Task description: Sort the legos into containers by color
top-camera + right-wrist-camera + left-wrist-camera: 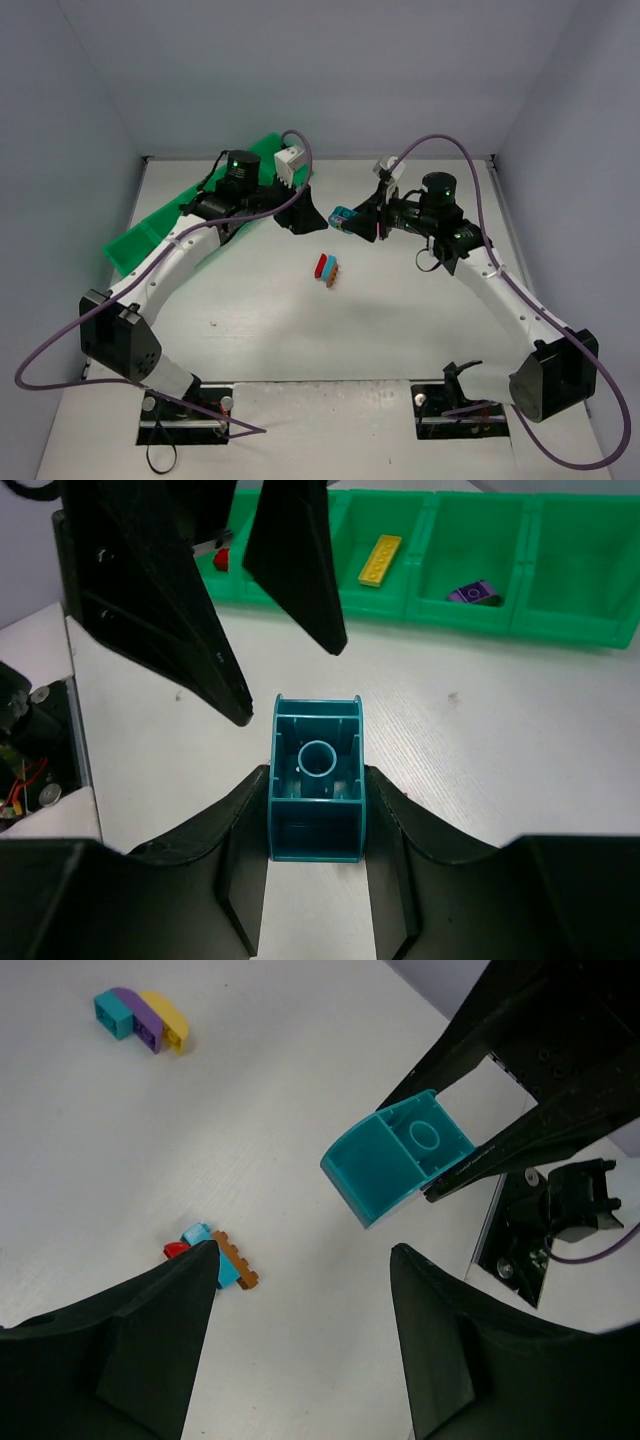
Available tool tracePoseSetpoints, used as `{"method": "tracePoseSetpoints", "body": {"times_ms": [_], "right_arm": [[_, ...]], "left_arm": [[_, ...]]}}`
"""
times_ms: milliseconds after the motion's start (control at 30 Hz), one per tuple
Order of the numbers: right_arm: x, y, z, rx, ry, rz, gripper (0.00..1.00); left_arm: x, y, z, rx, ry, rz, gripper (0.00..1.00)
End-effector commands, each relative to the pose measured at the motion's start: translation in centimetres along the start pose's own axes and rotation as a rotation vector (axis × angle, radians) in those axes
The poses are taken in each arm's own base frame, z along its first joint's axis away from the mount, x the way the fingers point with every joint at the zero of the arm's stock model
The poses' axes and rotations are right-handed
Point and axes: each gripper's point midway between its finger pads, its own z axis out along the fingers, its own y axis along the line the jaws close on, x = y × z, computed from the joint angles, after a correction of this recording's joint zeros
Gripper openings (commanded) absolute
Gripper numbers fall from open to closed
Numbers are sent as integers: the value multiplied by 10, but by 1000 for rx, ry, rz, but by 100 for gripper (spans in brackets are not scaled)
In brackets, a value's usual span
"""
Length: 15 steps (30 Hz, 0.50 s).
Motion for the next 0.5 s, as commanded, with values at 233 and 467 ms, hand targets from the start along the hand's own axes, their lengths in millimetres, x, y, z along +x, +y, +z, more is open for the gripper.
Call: {"method": "tracePoseSetpoints", "body": {"times_ms": [233,467], "right_arm": [[-29,39,-5,-227,-30,-129,0],[-30,45,-2,-276,-23,-130,0]], "left_arm": [[-40,-58,-33,364,-125,393,59],[-40,-69,-35,426,-124,410,58]]}}
